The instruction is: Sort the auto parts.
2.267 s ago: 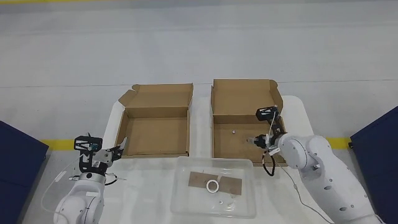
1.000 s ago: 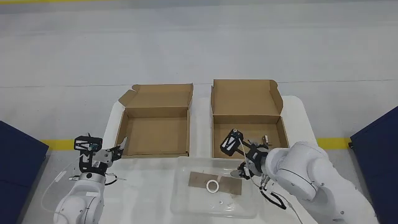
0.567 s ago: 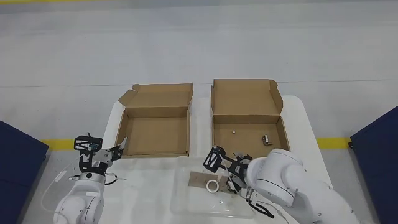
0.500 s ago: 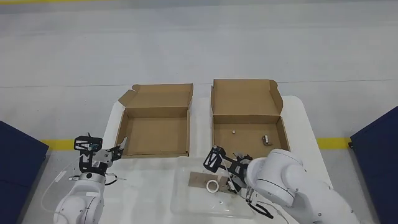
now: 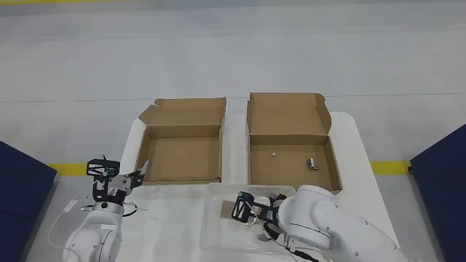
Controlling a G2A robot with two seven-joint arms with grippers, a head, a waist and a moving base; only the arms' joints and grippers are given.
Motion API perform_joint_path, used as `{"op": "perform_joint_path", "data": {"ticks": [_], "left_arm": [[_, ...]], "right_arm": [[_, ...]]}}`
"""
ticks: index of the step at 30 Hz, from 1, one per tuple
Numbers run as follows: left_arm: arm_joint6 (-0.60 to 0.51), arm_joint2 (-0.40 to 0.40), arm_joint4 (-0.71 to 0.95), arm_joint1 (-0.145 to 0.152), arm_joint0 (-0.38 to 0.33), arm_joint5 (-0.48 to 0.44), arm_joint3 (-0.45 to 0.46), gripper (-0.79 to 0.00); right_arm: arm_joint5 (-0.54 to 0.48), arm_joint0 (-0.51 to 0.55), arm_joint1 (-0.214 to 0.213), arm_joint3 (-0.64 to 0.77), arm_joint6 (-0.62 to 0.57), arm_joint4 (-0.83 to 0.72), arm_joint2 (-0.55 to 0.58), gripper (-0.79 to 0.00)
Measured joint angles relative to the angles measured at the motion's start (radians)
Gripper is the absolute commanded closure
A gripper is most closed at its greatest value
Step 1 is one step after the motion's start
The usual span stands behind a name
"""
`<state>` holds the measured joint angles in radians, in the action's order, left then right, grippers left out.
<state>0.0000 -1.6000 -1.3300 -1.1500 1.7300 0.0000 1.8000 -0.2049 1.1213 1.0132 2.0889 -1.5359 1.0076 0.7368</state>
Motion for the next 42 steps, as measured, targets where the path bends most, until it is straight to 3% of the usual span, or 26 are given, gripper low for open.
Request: {"op": "perform_joint_path", "data": {"ticks": [22, 23, 24, 25, 27, 28, 33, 42], "left_arm": [[0.0, 0.0, 0.0, 0.0, 0.0, 0.0, 0.0, -0.785], [0.0, 0.0, 0.0, 0.0, 0.0, 0.0, 0.0, -0.785], [0.0, 0.0, 0.0, 0.0, 0.0, 0.0, 0.0, -0.785], [0.0, 0.0, 0.0, 0.0, 0.0, 0.0, 0.0, -0.785], [0.0, 0.0, 0.0, 0.0, 0.0, 0.0, 0.0, -0.785], [0.0, 0.0, 0.0, 0.0, 0.0, 0.0, 0.0, -0.785], [0.0, 0.0, 0.0, 0.0, 0.0, 0.0, 0.0, -0.785], [0.0, 0.0, 0.0, 0.0, 0.0, 0.0, 0.0, -0.785]], "right_arm": [[0.002, 0.009, 0.009, -0.056, 0.068, 0.061, -0.058, -0.785], [0.003, 0.008, 0.01, -0.058, 0.068, 0.063, -0.061, -0.754], [0.003, 0.007, 0.011, -0.062, 0.067, 0.065, -0.063, -0.606], [0.002, 0.006, 0.012, -0.065, 0.066, 0.066, -0.066, -0.514], [0.0, 0.003, 0.015, -0.074, 0.065, 0.068, -0.071, -0.474], [-0.001, 0.002, 0.016, -0.078, 0.065, 0.068, -0.073, -0.388], [-0.013, -0.006, 0.024, -0.104, 0.07, 0.059, -0.086, -0.329], [-0.037, -0.038, 0.05, -0.196, 0.069, 0.008, -0.135, -0.296]]}}
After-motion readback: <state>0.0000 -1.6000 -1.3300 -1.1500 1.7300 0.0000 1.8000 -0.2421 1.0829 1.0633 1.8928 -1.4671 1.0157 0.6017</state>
